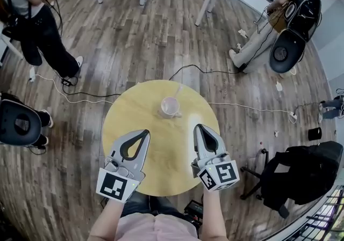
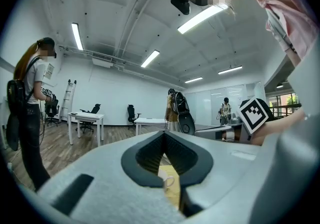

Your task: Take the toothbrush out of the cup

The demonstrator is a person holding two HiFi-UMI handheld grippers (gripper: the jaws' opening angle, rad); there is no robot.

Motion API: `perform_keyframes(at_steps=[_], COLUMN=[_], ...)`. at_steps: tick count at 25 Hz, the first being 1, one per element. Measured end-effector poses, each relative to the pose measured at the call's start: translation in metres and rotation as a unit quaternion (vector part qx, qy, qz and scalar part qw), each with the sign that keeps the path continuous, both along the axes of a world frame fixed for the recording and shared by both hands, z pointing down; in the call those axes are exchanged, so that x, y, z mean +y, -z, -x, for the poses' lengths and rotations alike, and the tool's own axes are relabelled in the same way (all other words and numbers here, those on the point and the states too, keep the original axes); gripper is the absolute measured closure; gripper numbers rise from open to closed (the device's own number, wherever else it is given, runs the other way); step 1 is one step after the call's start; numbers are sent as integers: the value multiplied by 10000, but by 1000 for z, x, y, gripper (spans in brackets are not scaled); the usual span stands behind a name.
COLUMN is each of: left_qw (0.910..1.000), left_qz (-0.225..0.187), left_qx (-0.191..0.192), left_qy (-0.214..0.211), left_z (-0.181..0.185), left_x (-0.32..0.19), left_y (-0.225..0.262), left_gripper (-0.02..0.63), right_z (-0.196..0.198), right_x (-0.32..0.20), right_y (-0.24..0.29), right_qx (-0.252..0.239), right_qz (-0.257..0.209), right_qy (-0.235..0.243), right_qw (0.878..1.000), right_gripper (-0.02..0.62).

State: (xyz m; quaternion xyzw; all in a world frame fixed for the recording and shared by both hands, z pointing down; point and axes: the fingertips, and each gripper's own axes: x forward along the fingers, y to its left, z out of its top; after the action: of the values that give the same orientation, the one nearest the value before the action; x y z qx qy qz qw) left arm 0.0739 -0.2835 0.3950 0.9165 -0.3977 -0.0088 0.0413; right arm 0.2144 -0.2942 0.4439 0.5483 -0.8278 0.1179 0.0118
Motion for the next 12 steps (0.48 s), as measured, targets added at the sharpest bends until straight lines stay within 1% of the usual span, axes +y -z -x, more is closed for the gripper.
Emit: perform_keyframes(at_steps=[3,9,10,12], left_qw=[9999,9994,9992,9987], left_qz=[96,330,382,490], left_qx=[13,89,100,108], left_qy=[-51,-53,-43,-7], left_z=[-6,-10,-11,-12], left_x=[-21,-59,-63,-70], left_y=[-11,-34,-38,-44], left_gripper=[611,609,609,609], right_z=[2,6,6,6], right_x=[-28,-85,-92,-104], right_y=[-20,-72,-80,-91], right_qx=[-145,-320,-333,-370], right_qz=[170,690,777,913], right_qy=[98,191,211,259], right_qw=[9997,9969,9962,9948], right_gripper=[591,586,556,533])
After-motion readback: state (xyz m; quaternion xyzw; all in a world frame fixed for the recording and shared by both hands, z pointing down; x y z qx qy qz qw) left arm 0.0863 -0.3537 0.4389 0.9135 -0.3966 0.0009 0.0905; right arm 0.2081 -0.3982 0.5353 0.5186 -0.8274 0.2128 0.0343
